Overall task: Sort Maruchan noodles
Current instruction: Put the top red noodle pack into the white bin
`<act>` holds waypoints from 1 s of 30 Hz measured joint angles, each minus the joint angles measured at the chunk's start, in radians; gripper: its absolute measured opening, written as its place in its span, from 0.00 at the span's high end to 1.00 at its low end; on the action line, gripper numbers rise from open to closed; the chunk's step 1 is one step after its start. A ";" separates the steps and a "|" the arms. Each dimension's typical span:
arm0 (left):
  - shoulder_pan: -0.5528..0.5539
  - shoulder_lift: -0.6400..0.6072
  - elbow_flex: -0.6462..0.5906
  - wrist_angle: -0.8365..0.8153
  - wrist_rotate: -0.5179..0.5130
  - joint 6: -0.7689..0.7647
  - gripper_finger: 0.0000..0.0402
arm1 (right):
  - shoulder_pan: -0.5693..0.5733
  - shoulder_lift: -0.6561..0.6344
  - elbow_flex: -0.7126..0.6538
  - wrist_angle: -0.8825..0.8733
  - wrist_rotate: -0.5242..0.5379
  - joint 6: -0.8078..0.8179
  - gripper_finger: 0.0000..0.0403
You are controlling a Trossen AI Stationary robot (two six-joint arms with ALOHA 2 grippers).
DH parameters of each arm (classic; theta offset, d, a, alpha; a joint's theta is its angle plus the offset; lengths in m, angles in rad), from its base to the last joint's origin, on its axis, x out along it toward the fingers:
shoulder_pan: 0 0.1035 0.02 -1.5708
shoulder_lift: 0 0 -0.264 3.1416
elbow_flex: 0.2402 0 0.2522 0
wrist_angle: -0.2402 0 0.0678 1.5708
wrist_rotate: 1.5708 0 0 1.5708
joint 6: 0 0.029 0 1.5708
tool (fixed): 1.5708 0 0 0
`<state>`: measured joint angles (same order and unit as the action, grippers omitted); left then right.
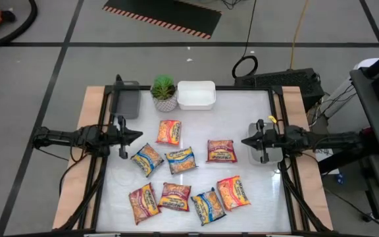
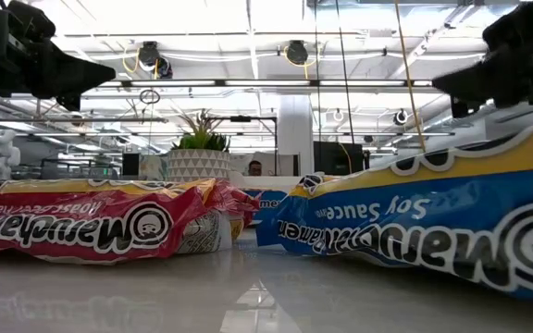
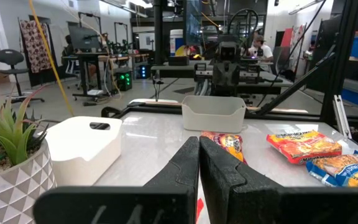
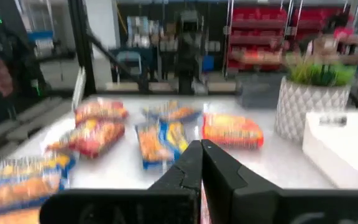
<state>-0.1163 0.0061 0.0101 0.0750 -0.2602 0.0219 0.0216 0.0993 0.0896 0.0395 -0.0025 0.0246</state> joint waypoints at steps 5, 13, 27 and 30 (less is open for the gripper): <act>0.000 0.000 0.000 0.000 0.000 0.000 0.95 | 0.000 0.134 0.122 -0.014 0.001 0.017 1.00; 0.000 0.000 0.000 0.000 0.000 0.000 0.95 | 0.000 0.450 0.408 -0.109 0.005 -0.011 1.00; 0.000 0.000 0.000 0.000 0.000 0.000 0.95 | 0.089 0.923 0.991 -0.682 0.303 0.156 1.00; 0.000 0.000 0.000 0.000 0.000 0.000 0.95 | 0.136 1.008 1.059 -0.768 0.346 0.205 1.00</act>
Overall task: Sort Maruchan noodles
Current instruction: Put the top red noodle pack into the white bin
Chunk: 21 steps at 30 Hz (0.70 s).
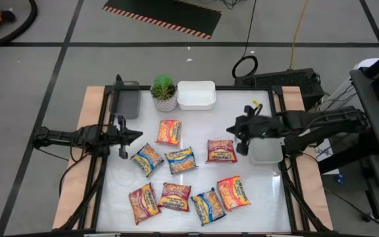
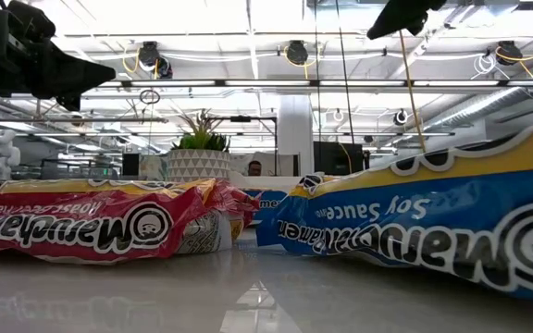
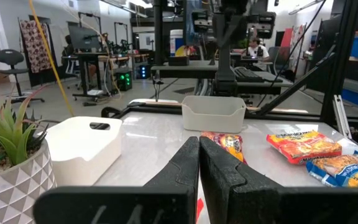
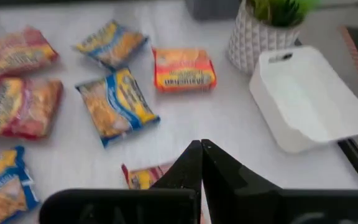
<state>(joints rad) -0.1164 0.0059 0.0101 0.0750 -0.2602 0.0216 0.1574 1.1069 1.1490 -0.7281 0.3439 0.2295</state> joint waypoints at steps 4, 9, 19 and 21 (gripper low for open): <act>0.000 0.000 0.000 0.000 0.000 0.000 0.95 | 0.048 0.081 0.059 -0.085 -0.002 0.066 1.00; 0.000 0.000 0.000 0.000 0.000 0.000 0.95 | 0.099 0.137 0.088 -0.225 -0.007 0.188 0.98; 0.000 0.000 0.000 0.000 0.000 0.000 0.95 | 0.196 0.200 0.088 -0.357 -0.060 0.393 0.74; 0.000 0.000 0.000 0.000 0.000 0.000 0.95 | 0.216 0.223 0.088 -0.360 -0.061 0.385 0.69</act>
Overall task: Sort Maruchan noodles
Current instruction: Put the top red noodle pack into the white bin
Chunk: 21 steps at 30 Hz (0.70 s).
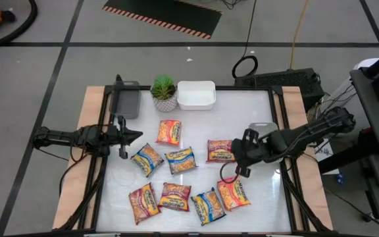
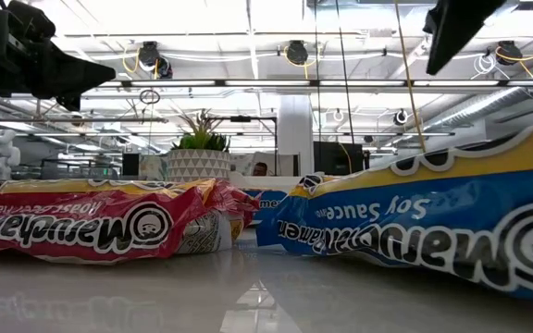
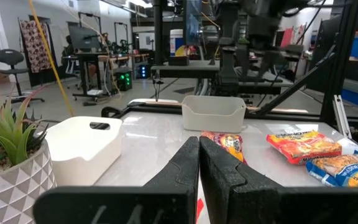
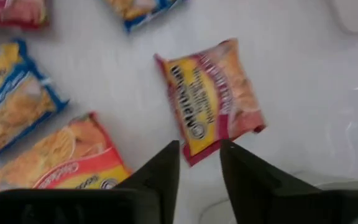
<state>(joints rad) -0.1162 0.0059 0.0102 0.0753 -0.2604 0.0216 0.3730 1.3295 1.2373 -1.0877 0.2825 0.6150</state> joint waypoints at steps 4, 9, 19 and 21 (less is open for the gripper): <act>0.000 0.000 0.000 0.000 0.000 0.000 0.95 | 0.033 0.050 -0.008 -0.001 0.002 -0.027 0.63; 0.000 0.000 0.000 0.000 0.000 0.001 0.95 | 0.044 0.093 -0.065 0.014 -0.001 0.027 0.58; 0.000 0.000 0.000 0.002 0.000 0.049 0.95 | 0.044 0.109 -0.229 0.180 -0.057 0.054 0.50; 0.000 0.000 0.000 0.002 0.000 0.051 0.95 | 0.043 0.109 -0.255 0.197 -0.056 0.053 0.48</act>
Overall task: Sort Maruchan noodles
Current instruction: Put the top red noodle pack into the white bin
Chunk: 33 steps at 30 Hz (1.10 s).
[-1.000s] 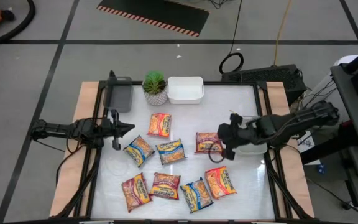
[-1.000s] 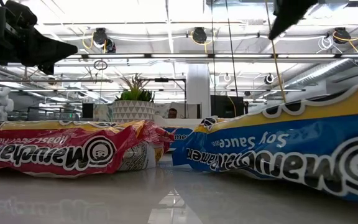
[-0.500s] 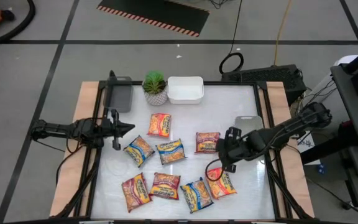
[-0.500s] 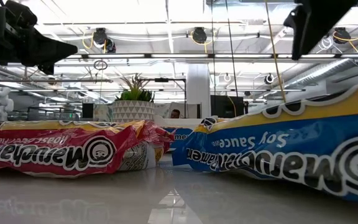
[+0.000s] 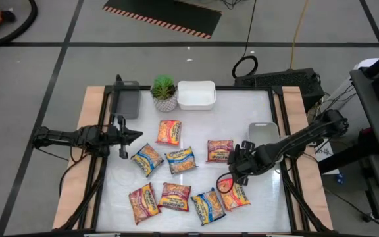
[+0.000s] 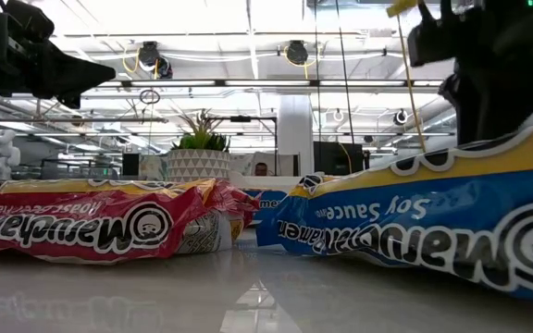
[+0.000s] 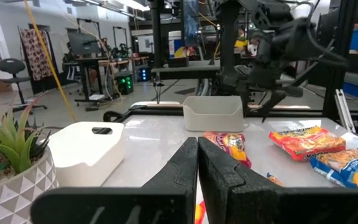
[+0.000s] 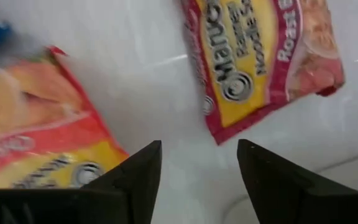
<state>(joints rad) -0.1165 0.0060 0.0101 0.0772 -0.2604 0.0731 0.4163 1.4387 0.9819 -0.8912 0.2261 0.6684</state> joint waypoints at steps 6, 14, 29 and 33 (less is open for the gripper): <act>0.000 0.000 0.000 0.002 0.000 0.001 0.95 | -0.017 0.000 -0.099 0.106 0.001 -0.023 0.47; 0.000 0.000 0.000 0.002 0.000 0.034 0.95 | -0.054 0.000 -0.227 0.251 -0.019 -0.020 0.48; 0.000 0.000 0.000 0.002 0.000 0.064 0.95 | -0.102 -0.005 -0.330 0.455 -0.021 -0.034 0.48; 0.000 0.000 0.000 0.002 0.000 0.091 0.95 | -0.109 -0.004 -0.342 0.470 -0.022 -0.027 0.50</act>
<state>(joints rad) -0.1164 0.0062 0.0101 0.0795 -0.2608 0.1642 0.3069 1.4345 0.6399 -0.4213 0.2039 0.6411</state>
